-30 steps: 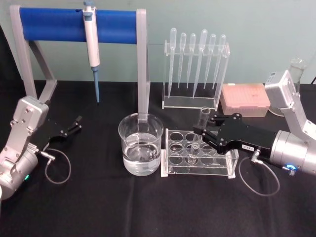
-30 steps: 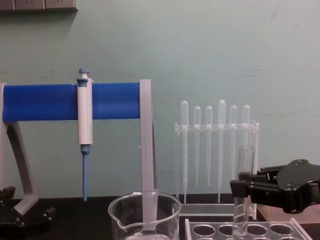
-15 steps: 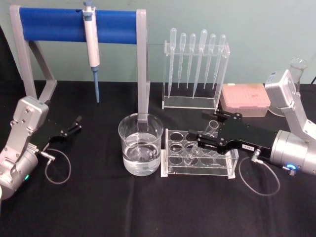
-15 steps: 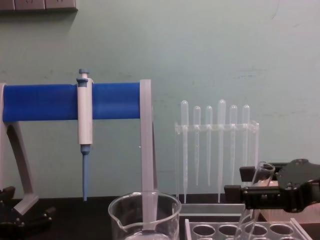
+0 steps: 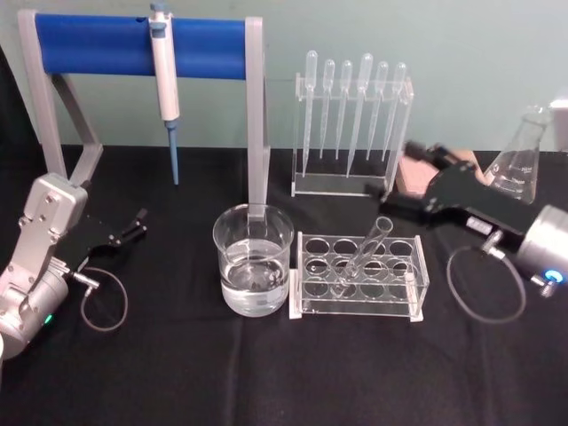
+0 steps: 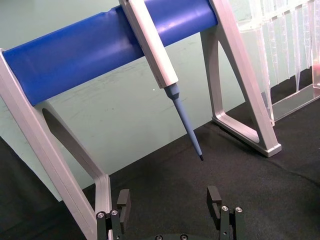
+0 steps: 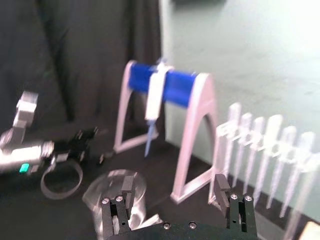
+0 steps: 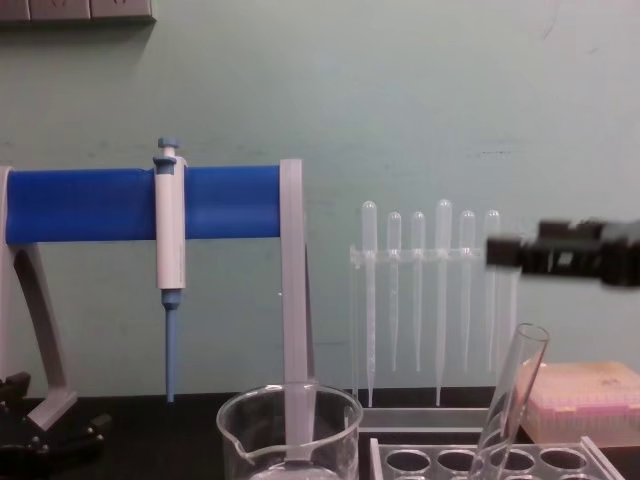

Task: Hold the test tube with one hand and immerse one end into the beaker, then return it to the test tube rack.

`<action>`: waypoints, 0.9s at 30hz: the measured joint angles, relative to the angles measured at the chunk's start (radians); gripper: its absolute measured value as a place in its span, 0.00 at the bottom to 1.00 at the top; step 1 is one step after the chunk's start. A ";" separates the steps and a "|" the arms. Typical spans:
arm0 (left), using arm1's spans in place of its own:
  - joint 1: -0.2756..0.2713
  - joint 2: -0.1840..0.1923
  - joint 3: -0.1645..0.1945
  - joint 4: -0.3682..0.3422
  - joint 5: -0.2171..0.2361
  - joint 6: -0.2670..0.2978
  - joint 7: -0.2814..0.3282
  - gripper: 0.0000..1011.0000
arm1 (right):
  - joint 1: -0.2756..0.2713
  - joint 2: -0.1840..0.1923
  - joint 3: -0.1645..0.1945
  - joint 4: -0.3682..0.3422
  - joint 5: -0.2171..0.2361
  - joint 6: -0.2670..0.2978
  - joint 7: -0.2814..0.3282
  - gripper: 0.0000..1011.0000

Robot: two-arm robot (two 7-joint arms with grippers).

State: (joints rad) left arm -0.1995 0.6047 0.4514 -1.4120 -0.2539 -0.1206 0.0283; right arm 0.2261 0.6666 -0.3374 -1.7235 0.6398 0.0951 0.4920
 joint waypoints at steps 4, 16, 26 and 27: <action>0.000 0.000 0.000 0.000 0.000 0.000 0.000 0.99 | -0.044 -0.027 0.060 -0.029 0.027 -0.015 -0.085 0.99; 0.000 0.000 0.000 0.000 0.000 0.000 0.000 0.99 | -0.119 -0.196 0.130 0.057 -0.183 -0.104 -0.502 0.99; 0.000 0.000 0.000 0.000 0.000 0.000 0.000 0.99 | -0.125 -0.246 0.125 0.153 -0.271 -0.130 -0.564 0.99; 0.000 0.000 0.000 0.000 0.000 0.000 0.000 0.99 | -0.126 -0.246 0.125 0.159 -0.273 -0.129 -0.558 0.99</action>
State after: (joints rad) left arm -0.1995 0.6047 0.4514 -1.4120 -0.2539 -0.1205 0.0283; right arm 0.1005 0.4202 -0.2121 -1.5643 0.3663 -0.0337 -0.0664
